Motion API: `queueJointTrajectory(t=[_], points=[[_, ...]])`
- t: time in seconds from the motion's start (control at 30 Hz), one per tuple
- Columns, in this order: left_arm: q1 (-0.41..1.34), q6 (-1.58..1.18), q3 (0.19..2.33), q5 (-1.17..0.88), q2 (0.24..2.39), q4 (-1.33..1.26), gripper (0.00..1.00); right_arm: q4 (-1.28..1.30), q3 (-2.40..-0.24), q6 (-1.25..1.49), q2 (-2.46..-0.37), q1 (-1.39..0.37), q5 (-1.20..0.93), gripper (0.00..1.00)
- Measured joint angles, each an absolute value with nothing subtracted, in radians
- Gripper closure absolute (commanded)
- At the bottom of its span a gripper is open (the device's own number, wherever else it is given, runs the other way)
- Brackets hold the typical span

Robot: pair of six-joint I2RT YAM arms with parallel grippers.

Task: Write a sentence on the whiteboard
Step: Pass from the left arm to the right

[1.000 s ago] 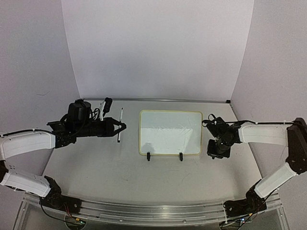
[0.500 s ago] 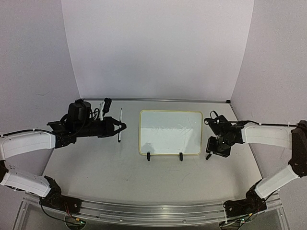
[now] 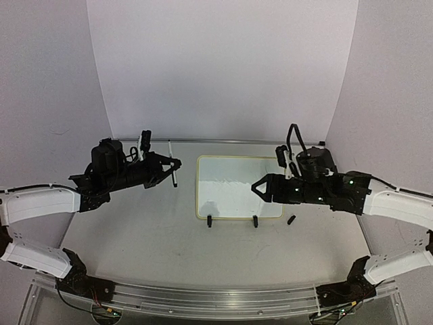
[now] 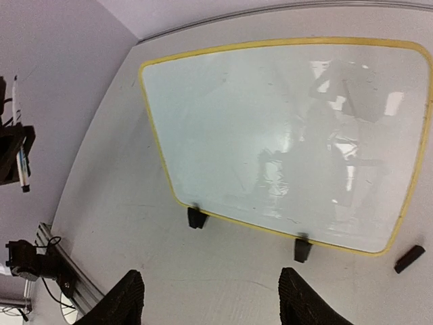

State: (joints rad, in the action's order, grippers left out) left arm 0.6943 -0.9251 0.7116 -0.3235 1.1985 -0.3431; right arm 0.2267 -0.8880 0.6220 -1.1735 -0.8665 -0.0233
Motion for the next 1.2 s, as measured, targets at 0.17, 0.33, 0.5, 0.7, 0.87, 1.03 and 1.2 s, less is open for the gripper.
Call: queueJointTrajectory(t=[0.17,0.33,0.5,0.7,0.87,1.03,1.2], points=[[0.706,-0.970,0.708,-0.315,1.212,-0.388,0.96,0.106,-1.045,0.574,-1.416,-1.038,-0.048,0.36],[0.714,-0.990,0.688,-0.308,1.214,-0.401,0.96,0.007,-1.186,0.546,-1.585,-1.135,-0.093,0.37],[0.715,-0.996,0.682,-0.302,1.213,-0.401,0.96,-0.029,-1.271,0.539,-1.664,-1.139,-0.116,0.42],[0.715,-0.996,0.680,-0.302,1.212,-0.401,0.96,-0.049,-1.354,0.543,-1.756,-1.135,-0.133,0.53],[0.718,-0.996,0.679,-0.303,1.211,-0.401,0.96,-0.051,-1.389,0.546,-1.807,-1.135,-0.146,0.61],[0.719,-0.997,0.679,-0.312,1.211,-0.401,0.96,-0.052,-1.423,0.546,-1.835,-1.135,-0.151,0.66],[0.719,-0.997,0.679,-0.320,1.211,-0.401,0.96,-0.045,-1.458,0.536,-1.857,-1.135,-0.147,0.76]])
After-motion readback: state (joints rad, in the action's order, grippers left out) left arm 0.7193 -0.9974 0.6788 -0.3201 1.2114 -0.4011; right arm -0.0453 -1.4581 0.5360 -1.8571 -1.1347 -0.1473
